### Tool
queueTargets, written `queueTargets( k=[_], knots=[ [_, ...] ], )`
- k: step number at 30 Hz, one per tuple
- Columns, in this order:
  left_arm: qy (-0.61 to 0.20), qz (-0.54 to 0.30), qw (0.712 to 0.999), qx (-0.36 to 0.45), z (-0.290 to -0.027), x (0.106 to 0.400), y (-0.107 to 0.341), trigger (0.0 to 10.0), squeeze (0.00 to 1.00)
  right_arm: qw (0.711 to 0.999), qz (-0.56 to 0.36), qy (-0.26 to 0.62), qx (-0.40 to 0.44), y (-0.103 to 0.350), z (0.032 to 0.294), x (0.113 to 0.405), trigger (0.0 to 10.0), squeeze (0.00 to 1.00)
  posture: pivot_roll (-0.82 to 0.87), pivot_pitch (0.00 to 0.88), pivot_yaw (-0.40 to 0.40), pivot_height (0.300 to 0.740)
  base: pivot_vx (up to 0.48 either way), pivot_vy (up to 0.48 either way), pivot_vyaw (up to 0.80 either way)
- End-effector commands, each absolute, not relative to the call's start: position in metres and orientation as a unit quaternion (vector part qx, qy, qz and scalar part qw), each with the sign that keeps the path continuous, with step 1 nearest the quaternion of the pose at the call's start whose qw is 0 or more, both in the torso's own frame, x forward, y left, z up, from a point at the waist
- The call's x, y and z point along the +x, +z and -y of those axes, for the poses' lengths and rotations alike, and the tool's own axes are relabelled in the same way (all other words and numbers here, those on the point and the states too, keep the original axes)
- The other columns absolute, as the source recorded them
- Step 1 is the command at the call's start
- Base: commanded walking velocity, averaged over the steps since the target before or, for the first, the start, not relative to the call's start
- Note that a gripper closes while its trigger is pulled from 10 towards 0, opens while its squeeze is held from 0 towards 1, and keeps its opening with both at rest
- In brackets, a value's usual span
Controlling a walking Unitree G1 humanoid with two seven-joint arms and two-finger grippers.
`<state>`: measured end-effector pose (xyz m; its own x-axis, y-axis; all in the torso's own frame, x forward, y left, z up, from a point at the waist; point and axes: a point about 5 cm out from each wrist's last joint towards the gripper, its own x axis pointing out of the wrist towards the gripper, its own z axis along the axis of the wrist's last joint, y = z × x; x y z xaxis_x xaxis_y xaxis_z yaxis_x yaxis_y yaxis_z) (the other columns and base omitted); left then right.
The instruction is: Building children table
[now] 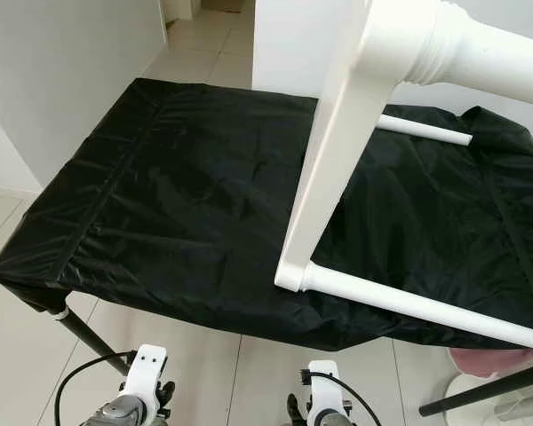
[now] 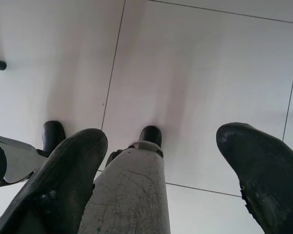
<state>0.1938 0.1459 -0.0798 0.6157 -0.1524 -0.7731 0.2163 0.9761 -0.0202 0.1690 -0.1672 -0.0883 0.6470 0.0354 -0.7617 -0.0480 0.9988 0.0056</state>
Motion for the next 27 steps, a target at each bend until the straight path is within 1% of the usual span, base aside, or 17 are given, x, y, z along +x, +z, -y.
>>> queueTargets(
  k=[1,24,27],
  knots=[
    [-0.108,-0.432,0.894,0.043,-0.1459,0.1902,-0.0817,10.0,0.0,0.903,-0.428,0.02,-0.009,-0.0908,0.1697,0.1632,10.0,0.0,-0.04,0.0,-0.023,0.74,0.0,-0.292,0.0],
    [-0.105,-0.433,0.894,0.043,-0.1483,0.1906,-0.0815,10.0,0.0,0.902,-0.432,0.019,-0.006,-0.0916,0.1697,0.1618,10.0,0.0,-0.04,0.0,-0.023,0.74,0.0,-0.316,0.0],
    [-0.101,-0.432,0.895,0.04,-0.1489,0.1909,-0.0813,10.0,0.0,0.901,-0.432,0.019,-0.006,-0.0916,0.1697,0.1617,10.0,0.0,-0.04,0.0,-0.022,0.74,0.0,0.0,0.0]
  ],
)
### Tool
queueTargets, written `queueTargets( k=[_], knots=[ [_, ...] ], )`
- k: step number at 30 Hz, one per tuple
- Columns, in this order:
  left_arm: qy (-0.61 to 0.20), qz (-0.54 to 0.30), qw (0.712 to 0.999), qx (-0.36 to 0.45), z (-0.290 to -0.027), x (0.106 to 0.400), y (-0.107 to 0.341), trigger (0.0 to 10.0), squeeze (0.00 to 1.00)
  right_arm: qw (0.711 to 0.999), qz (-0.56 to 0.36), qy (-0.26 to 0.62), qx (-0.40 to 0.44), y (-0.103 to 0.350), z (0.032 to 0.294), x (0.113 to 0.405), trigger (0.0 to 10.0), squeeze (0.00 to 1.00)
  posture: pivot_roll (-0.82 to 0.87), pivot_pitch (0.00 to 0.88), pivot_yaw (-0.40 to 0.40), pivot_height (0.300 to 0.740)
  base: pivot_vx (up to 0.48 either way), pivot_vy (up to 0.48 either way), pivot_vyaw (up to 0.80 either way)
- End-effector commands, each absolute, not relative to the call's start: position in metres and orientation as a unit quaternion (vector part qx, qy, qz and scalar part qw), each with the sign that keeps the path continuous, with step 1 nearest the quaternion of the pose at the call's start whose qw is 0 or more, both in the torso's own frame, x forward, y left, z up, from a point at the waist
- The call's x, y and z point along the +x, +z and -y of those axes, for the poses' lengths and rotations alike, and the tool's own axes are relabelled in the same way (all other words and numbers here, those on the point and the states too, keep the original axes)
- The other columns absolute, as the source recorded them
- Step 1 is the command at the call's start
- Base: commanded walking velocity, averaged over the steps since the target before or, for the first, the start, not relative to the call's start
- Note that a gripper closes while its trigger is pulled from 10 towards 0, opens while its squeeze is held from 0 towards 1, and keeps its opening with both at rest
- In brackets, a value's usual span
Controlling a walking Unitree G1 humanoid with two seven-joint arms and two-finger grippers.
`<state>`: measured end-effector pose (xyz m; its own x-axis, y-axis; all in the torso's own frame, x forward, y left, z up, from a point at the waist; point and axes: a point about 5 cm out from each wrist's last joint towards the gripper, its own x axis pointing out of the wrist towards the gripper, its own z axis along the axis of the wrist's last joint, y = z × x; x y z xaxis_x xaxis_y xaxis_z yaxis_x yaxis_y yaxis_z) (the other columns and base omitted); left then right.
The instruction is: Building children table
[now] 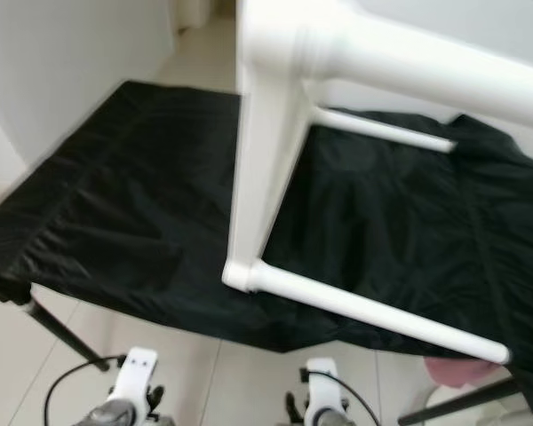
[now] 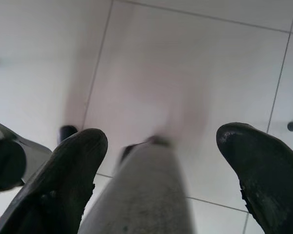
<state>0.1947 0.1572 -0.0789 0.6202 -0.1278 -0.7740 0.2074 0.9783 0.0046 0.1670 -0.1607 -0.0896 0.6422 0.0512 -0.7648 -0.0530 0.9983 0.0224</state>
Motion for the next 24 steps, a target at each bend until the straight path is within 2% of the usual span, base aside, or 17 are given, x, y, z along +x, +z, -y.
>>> queueTargets(
  k=[1,15,24],
  knots=[
    [-0.101,-0.432,0.895,0.04,-0.149,0.191,-0.081,10.0,0.0,0.901,-0.432,0.019,-0.006,-0.092,0.17,0.162,10.0,0.0,-0.04,0.0,-0.022,0.74,0.0,0.0,0.0],
    [-0.092,-0.423,0.9,0.046,-0.153,0.195,-0.079,10.0,0.0,0.902,-0.432,0.026,-0.008,-0.091,0.168,0.165,10.0,0.0,-0.03,0.0,-0.02,0.74,0.0,0.0,0.0],
    [-0.122,-0.372,0.918,0.071,-0.163,0.214,-0.065,10.0,0.0,0.903,-0.427,0.041,-0.022,-0.089,0.17,0.167,10.0,0.0,-0.03,0.0,-0.012,0.74,0.0,0.0,0.0]
  ],
)
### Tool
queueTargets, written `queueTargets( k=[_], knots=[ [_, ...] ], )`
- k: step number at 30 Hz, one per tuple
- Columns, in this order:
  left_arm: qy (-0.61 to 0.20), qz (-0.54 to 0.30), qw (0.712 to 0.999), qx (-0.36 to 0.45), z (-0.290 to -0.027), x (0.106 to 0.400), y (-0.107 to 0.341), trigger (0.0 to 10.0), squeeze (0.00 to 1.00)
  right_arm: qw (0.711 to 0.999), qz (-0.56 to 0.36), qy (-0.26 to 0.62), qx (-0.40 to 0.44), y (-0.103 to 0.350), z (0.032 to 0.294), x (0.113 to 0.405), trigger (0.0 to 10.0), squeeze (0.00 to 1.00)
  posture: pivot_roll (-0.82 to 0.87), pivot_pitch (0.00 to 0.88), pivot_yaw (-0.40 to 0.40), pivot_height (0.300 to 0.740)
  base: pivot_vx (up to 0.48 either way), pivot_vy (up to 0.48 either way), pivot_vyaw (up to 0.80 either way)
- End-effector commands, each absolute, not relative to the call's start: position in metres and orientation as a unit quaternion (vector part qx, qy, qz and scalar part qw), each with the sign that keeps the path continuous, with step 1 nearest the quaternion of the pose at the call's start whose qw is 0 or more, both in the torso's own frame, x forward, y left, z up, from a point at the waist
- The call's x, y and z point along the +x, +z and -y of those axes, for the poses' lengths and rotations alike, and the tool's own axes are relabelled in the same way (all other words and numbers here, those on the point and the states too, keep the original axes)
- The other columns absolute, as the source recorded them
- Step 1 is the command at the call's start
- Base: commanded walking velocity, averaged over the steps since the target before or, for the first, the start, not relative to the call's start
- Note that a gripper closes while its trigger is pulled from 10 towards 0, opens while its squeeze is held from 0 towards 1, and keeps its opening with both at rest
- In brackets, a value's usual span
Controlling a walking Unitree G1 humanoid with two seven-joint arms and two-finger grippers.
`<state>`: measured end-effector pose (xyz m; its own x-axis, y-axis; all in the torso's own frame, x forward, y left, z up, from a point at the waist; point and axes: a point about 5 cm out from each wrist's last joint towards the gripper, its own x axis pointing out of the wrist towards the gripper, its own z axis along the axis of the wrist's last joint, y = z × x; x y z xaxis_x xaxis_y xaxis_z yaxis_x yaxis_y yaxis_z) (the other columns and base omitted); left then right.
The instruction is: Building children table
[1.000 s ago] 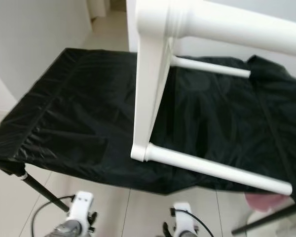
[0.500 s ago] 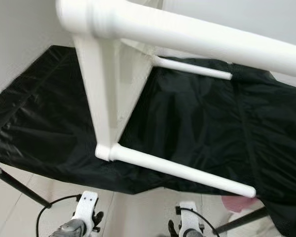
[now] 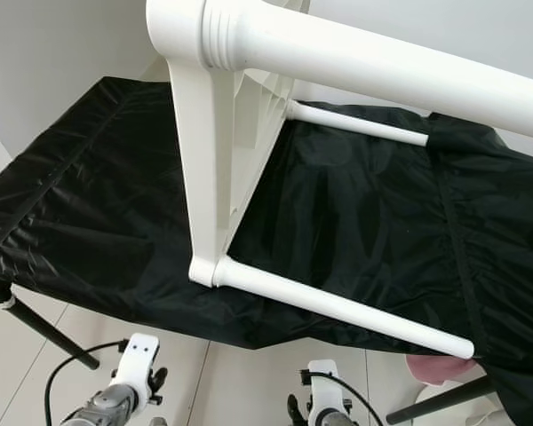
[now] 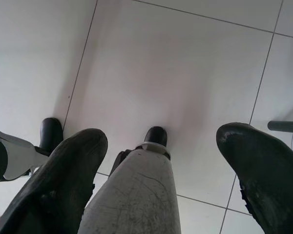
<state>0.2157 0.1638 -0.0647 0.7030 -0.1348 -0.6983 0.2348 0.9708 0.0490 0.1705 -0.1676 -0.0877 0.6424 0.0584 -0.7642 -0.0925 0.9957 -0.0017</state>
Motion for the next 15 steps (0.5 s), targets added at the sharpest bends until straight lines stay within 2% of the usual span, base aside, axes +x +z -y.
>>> queueTargets(
  k=[1,6,7,8,9,13,14,15],
  knots=[
    [-0.137,-0.356,0.921,0.08,-0.165,0.219,-0.061,10.0,0.0,0.903,-0.427,0.039,-0.022,-0.089,0.172,0.166,10.0,0.0,-0.02,0.0,-0.011,0.74,0.0,0.0,0.0],
    [-0.155,-0.333,0.926,0.091,-0.17,0.224,-0.055,10.0,0.0,0.903,-0.428,0.033,-0.022,-0.09,0.177,0.162,10.0,0.0,-0.02,0.0,-0.01,0.74,0.0,0.0,0.0],
    [-0.162,-0.324,0.928,0.088,-0.171,0.226,-0.053,10.0,0.48,0.903,-0.428,0.029,-0.022,-0.091,0.18,0.16,10.0,0.0,-0.02,0.0,-0.01,0.74,0.0,0.0,0.0],
    [-0.162,-0.324,0.928,0.088,-0.171,0.226,-0.053,10.0,0.48,0.903,-0.428,0.029,-0.022,-0.091,0.18,0.16,10.0,0.0,-0.02,0.0,-0.01,0.74,0.0,0.0,0.0],
    [-0.173,-0.308,0.932,0.083,-0.172,0.226,-0.05,10.0,1.0,0.902,-0.43,0.023,-0.022,-0.091,0.184,0.158,10.0,0.0,-0.02,0.0,-0.008,0.74,0.0,0.0,0.0],
    [-0.2,-0.273,0.937,0.084,-0.172,0.227,-0.045,10.0,1.0,0.901,-0.432,0.015,-0.022,-0.092,0.188,0.154,10.0,0.0,-0.02,0.0,-0.007,0.74,0.0,0.0,0.0],
    [-0.211,-0.255,0.939,0.093,-0.173,0.226,-0.042,10.0,1.0,0.901,-0.433,0.014,-0.021,-0.092,0.189,0.153,10.0,0.09,-0.01,0.0,-0.01,0.74,0.0,0.0,0.0],
    [-0.211,-0.255,0.939,0.093,-0.173,0.226,-0.042,10.0,1.0,0.901,-0.433,0.014,-0.021,-0.092,0.189,0.153,10.0,0.09,-0.01,0.0,-0.01,0.74,0.0,0.0,0.0]
  ],
)
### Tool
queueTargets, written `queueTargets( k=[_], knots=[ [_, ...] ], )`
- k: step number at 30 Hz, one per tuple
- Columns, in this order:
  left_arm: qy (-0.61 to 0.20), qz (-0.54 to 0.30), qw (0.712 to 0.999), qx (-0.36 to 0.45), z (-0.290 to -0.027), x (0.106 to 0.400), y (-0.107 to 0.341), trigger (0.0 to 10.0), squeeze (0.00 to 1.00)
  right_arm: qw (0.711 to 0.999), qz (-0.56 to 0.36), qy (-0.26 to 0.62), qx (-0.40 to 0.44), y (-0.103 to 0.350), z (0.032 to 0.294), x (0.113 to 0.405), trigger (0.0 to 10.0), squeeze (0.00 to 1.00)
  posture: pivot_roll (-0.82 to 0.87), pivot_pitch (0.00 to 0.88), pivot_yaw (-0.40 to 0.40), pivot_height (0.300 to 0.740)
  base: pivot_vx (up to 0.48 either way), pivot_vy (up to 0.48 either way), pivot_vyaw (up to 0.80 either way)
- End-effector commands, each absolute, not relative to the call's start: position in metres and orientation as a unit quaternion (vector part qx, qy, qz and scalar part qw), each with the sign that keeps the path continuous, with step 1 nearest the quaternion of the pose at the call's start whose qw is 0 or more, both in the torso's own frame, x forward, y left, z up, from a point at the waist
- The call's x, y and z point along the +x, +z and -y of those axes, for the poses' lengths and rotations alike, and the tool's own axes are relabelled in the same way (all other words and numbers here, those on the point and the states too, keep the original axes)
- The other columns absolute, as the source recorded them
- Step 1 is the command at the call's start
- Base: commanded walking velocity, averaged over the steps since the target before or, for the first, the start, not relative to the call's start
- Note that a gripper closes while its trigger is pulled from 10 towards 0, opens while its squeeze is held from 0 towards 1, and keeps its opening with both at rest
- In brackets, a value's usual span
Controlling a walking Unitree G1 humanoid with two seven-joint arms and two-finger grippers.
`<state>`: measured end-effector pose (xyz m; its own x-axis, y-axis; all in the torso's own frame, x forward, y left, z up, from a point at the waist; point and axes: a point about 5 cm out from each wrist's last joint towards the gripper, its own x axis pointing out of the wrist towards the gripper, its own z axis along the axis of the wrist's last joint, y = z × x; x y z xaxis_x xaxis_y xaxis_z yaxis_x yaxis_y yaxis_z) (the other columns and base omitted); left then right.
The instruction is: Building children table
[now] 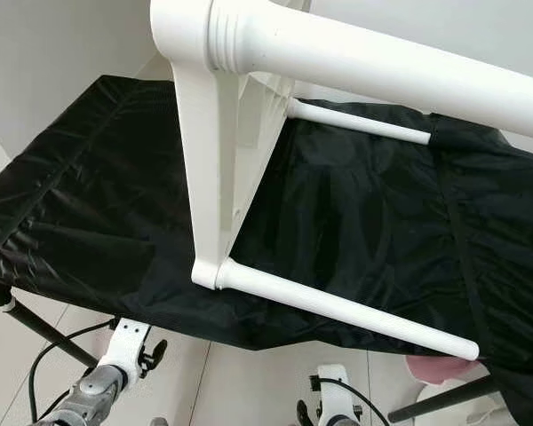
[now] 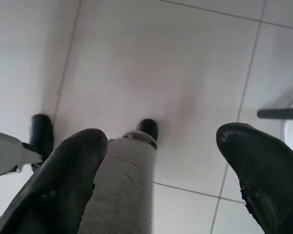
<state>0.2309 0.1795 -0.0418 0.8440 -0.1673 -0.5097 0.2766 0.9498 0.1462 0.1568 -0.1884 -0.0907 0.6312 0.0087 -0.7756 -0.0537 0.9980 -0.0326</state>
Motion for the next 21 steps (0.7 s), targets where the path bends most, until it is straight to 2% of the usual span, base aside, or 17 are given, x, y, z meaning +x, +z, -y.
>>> queueTargets(
  k=[1,2,4,5,8,9,10,13,15,18,21],
  knots=[
    [-0.217,-0.242,0.94,0.101,-0.173,0.226,-0.04,10.0,1.0,0.902,-0.432,0.014,-0.021,-0.092,0.19,0.153,10.0,0.42,-0.01,0.0,-0.01,0.74,0.0,0.0,0.0],
    [-0.221,-0.233,0.941,0.105,-0.173,0.225,-0.039,10.0,1.0,0.902,-0.43,0.015,-0.021,-0.092,0.19,0.154,10.0,1.0,0.0,0.0,-0.016,0.74,0.0,0.0,0.0],
    [-0.224,-0.23,0.94,0.112,-0.173,0.223,-0.039,10.0,1.0,0.904,-0.427,0.019,-0.022,-0.091,0.189,0.155,10.0,1.0,0.0,0.0,-0.016,0.74,0.0,0.0,0.0],
    [-0.231,-0.224,0.939,0.122,-0.172,0.222,-0.039,10.0,0.0,0.906,-0.422,0.026,-0.028,-0.09,0.189,0.157,10.0,1.0,0.01,0.0,-0.026,0.74,0.0,0.0,0.0],
    [-0.243,-0.213,0.938,0.125,-0.171,0.221,-0.037,10.0,0.0,0.909,-0.414,0.038,-0.032,-0.088,0.187,0.16,10.0,1.0,0.01,0.0,-0.026,0.74,0.0,0.0,0.0],
    [-0.253,-0.202,0.938,0.125,-0.17,0.22,-0.035,10.0,0.0,0.912,-0.406,0.048,-0.035,-0.087,0.186,0.163,10.0,0.75,0.01,0.0,-0.037,0.74,0.0,0.0,0.0],
    [-0.262,-0.194,0.938,0.121,-0.169,0.219,-0.034,10.0,0.0,0.915,-0.398,0.057,-0.039,-0.085,0.186,0.166,10.0,0.0,0.01,0.0,-0.037,0.74,0.0,0.0,0.0],
    [-0.283,-0.185,0.932,0.128,-0.168,0.216,-0.032,10.0,0.0,0.922,-0.377,0.074,-0.042,-0.081,0.185,0.171,10.0,0.0,0.02,0.0,-0.039,0.74,0.0,0.0,0.0],
    [-0.329,-0.182,0.916,0.139,-0.168,0.206,-0.032,10.0,0.0,0.931,-0.347,0.099,-0.049,-0.075,0.187,0.177,10.0,0.0,0.02,0.0,-0.041,0.74,0.0,0.0,0.0],
    [-0.353,-0.174,0.908,0.144,-0.169,0.2,-0.03,10.0,0.0,0.936,-0.328,0.116,-0.055,-0.071,0.189,0.179,10.0,0.0,0.02,0.0,-0.043,0.74,0.0,0.0,0.0],
    [-0.343,-0.176,0.911,0.145,-0.176,0.199,-0.029,10.0,0.0,0.94,-0.312,0.125,-0.058,-0.067,0.194,0.178,10.0,0.0,0.01,0.0,-0.04,0.74,0.0,0.0,0.0]
  ],
)
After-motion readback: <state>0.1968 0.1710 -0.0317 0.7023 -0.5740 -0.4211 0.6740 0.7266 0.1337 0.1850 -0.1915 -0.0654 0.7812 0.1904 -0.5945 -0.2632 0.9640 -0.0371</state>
